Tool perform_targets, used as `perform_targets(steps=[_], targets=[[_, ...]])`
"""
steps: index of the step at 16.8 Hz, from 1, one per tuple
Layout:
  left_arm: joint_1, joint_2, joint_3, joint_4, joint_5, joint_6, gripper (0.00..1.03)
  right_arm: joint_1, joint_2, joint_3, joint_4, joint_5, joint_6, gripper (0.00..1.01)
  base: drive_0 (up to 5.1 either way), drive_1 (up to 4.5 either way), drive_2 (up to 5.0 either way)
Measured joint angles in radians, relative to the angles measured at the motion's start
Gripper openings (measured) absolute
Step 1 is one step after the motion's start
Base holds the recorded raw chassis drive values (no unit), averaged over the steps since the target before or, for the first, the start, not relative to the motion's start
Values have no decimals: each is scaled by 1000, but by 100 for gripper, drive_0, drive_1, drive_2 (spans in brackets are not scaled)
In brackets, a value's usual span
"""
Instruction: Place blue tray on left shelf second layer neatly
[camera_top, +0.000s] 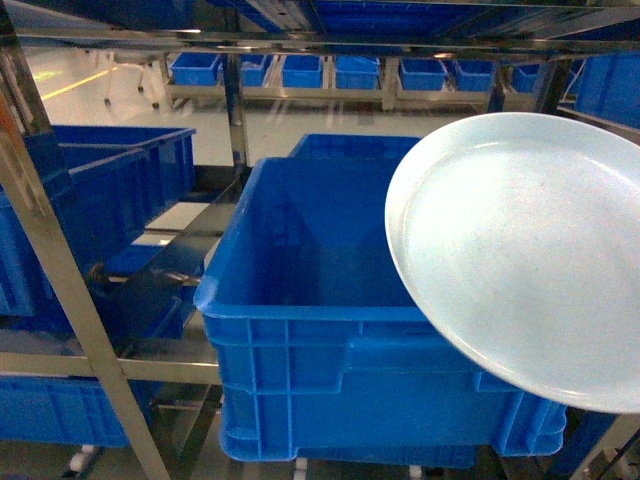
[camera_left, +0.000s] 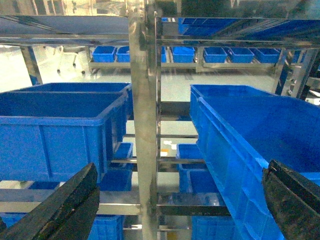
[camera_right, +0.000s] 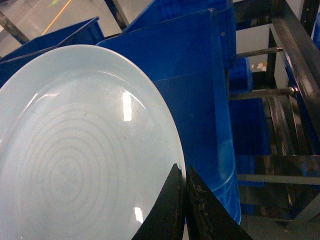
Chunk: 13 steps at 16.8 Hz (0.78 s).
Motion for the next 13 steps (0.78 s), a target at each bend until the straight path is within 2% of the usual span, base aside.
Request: perform_targets(steps=[2, 3, 4, 5, 8, 11, 12, 13], targets=[[0, 0, 0, 0, 0, 0, 98, -16, 97, 48, 16, 2, 60, 2, 0, 0, 0], [0, 0, 0, 0, 0, 0, 98, -13, 140, 83, 8, 18, 103, 2, 0, 0, 0], [0, 0, 0, 0, 0, 0, 98, 8, 190, 135, 11, 51, 143, 2, 0, 0, 0], [0, 0, 0, 0, 0, 0, 98, 33, 238, 195, 24, 62, 164, 2, 0, 0, 0], [0, 0, 0, 0, 0, 0, 98, 68, 291, 280, 15, 79, 188, 2, 0, 0, 0], [0, 0, 0, 0, 0, 0, 98, 102, 328, 306, 26, 128, 196, 2, 0, 0, 0], [0, 0, 0, 0, 0, 0, 98, 103, 339, 301, 47, 143, 208, 2, 0, 0, 0], [0, 0, 0, 0, 0, 0, 98, 99, 355, 293, 73, 148, 235, 2, 0, 0, 0]])
